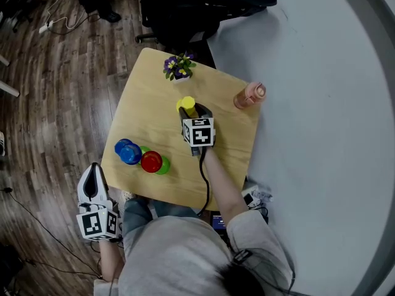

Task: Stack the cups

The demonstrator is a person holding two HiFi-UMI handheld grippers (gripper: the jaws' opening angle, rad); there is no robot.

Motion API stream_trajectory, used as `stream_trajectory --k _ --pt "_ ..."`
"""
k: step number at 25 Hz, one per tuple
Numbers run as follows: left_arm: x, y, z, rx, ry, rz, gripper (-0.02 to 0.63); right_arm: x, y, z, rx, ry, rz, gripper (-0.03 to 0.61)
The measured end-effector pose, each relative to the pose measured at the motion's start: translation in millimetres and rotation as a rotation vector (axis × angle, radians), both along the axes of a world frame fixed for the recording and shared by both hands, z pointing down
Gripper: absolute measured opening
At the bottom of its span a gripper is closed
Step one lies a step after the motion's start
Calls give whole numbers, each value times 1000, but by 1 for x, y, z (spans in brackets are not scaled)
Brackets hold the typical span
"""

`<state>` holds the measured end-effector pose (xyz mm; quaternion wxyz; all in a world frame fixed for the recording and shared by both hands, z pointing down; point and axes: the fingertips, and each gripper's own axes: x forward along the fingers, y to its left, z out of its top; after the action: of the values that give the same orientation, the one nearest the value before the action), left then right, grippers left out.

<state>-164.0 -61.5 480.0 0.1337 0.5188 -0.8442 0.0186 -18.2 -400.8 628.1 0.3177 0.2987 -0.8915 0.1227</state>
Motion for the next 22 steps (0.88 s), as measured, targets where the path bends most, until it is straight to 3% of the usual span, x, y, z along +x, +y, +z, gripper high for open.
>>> stream_trajectory --k 10,22 --pt "1 -8 -11 46 -13 75 58 4 42 -58 93 -83 -55 212" --pt "12 -19 -31 110 -13 257 58 35 124 -139 72 -221 18 210"
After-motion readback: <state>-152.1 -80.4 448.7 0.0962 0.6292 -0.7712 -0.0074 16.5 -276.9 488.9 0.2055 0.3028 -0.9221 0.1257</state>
